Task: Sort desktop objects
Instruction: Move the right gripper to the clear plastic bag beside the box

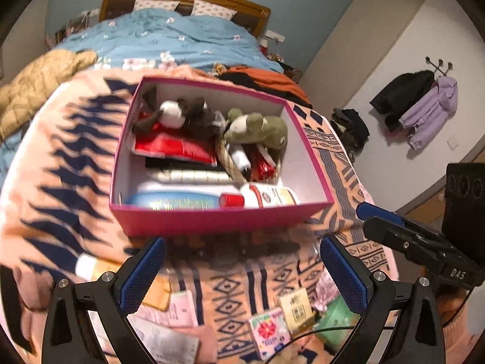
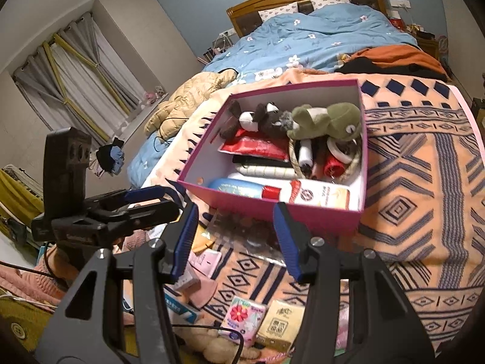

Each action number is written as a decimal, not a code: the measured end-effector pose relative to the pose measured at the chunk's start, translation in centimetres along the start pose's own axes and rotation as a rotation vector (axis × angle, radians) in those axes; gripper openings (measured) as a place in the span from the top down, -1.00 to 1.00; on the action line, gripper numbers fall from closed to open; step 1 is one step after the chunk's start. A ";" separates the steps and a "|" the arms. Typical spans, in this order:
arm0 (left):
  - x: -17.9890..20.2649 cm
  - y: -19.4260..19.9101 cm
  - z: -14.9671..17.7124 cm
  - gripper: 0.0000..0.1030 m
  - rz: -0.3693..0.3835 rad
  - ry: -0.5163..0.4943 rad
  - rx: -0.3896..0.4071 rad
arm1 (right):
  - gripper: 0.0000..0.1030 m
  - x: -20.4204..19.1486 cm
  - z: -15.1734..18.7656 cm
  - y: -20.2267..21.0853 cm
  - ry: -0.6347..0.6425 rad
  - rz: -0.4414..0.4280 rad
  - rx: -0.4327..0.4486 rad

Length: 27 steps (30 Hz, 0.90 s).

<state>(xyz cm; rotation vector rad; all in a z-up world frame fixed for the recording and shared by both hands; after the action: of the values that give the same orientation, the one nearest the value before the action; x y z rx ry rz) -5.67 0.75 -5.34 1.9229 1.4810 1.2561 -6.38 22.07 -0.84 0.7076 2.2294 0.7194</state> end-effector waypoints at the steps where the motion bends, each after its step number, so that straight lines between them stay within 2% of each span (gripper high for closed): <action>1: -0.2 0.0 0.5 -0.99 -0.016 0.010 -0.002 | -0.04 0.3 0.4 0.2 -0.007 0.006 -0.003; 2: -0.4 -0.1 1.1 -0.99 -0.038 0.004 -0.012 | -0.04 0.7 0.8 0.3 -0.019 0.015 -0.007; 9: -0.2 -1.6 4.2 -0.99 -0.065 -0.030 -0.118 | -0.04 3.2 3.9 1.0 -0.096 0.059 -0.049; 17: 2.2 -4.3 6.9 -0.99 -0.003 -0.088 -0.241 | -0.04 4.6 7.7 0.2 -0.145 0.073 -0.122; 20: 3.2 -5.6 7.9 -0.99 0.008 -0.119 -0.293 | -0.04 5.0 8.9 -0.3 -0.157 0.082 -0.151; 27: 3.8 -7.1 9.3 -0.99 0.006 -0.145 -0.352 | -0.04 6.5 10.8 -0.1 -0.207 0.100 -0.175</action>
<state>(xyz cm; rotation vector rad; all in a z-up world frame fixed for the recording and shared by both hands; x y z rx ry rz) -1.71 8.57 -13.94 1.7431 1.0990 1.2539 -2.55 29.37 -10.34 0.7726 1.9292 0.8391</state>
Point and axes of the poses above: each gripper's, at about its wrist camera, not at the fingertips, and y roughly against the way its jaws point, x to its right, z to its underside, the point moved 4 cm from there along -y, roughly the way its jaws point, and after that the axes turned 1 degree about z, right-handed, at the moved point
